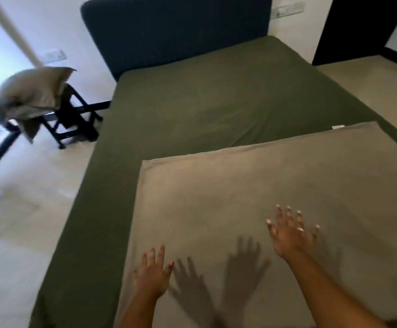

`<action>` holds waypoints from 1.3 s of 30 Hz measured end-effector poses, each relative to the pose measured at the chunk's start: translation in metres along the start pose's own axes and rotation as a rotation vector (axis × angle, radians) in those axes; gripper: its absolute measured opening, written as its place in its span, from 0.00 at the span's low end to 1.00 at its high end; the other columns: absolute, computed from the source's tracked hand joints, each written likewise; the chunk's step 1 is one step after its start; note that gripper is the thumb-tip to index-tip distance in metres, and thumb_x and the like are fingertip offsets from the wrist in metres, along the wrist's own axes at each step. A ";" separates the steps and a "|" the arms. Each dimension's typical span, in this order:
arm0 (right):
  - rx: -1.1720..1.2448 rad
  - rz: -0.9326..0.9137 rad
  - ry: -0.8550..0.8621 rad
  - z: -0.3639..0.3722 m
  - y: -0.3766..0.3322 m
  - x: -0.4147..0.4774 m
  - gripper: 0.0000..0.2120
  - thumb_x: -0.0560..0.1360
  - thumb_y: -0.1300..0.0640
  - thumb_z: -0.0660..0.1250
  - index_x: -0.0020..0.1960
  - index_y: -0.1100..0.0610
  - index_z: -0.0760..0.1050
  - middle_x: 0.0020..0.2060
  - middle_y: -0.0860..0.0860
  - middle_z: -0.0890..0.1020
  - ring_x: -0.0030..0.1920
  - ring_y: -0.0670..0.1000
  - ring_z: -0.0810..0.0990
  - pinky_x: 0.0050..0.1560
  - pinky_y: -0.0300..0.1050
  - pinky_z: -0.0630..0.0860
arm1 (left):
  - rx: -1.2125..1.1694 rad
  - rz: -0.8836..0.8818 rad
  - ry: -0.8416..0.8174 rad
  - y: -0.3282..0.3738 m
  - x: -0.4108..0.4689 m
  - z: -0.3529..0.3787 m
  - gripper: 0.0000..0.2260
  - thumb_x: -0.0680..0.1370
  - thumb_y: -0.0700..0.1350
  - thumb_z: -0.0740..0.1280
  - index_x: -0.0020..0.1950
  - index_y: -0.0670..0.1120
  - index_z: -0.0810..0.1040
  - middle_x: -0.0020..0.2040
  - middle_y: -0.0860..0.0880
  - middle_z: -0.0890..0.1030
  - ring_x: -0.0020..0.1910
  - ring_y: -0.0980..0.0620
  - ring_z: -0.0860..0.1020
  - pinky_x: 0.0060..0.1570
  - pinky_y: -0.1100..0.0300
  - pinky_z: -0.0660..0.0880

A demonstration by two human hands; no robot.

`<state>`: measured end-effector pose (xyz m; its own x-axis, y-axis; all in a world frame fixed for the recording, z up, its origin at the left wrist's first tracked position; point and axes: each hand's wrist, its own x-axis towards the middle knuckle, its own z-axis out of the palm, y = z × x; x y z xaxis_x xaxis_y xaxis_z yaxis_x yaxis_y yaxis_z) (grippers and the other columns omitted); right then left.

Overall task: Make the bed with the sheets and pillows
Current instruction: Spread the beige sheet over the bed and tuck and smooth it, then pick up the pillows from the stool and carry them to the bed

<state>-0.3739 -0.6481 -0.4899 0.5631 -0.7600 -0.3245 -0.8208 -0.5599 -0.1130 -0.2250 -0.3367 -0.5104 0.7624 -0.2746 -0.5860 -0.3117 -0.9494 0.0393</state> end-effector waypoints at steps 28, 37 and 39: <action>-0.099 -0.827 0.122 -0.120 -0.307 -0.246 0.27 0.81 0.38 0.44 0.77 0.42 0.42 0.78 0.47 0.44 0.77 0.54 0.39 0.71 0.67 0.40 | -0.381 -0.183 0.620 -0.156 -0.204 -0.155 0.29 0.81 0.61 0.50 0.77 0.59 0.40 0.78 0.50 0.37 0.76 0.47 0.34 0.71 0.38 0.39; -0.035 -0.950 0.007 -0.062 -0.520 -0.392 0.28 0.81 0.38 0.43 0.77 0.42 0.38 0.78 0.47 0.42 0.77 0.55 0.36 0.69 0.68 0.34 | -0.283 -0.304 0.706 -0.396 -0.240 -0.192 0.29 0.81 0.61 0.51 0.78 0.59 0.41 0.78 0.50 0.38 0.76 0.47 0.35 0.72 0.38 0.40; -0.045 -0.984 0.015 -0.057 -0.559 -0.421 0.28 0.80 0.37 0.43 0.77 0.42 0.38 0.78 0.47 0.42 0.77 0.55 0.36 0.69 0.68 0.35 | -0.300 -0.330 0.703 -0.442 -0.251 -0.201 0.29 0.81 0.60 0.51 0.78 0.59 0.41 0.78 0.50 0.38 0.76 0.47 0.34 0.72 0.38 0.40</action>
<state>-0.1471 -0.0337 -0.2370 0.9945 0.0483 -0.0927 0.0194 -0.9566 -0.2907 -0.1648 0.1209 -0.2185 0.9956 0.0881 0.0326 0.0784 -0.9708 0.2268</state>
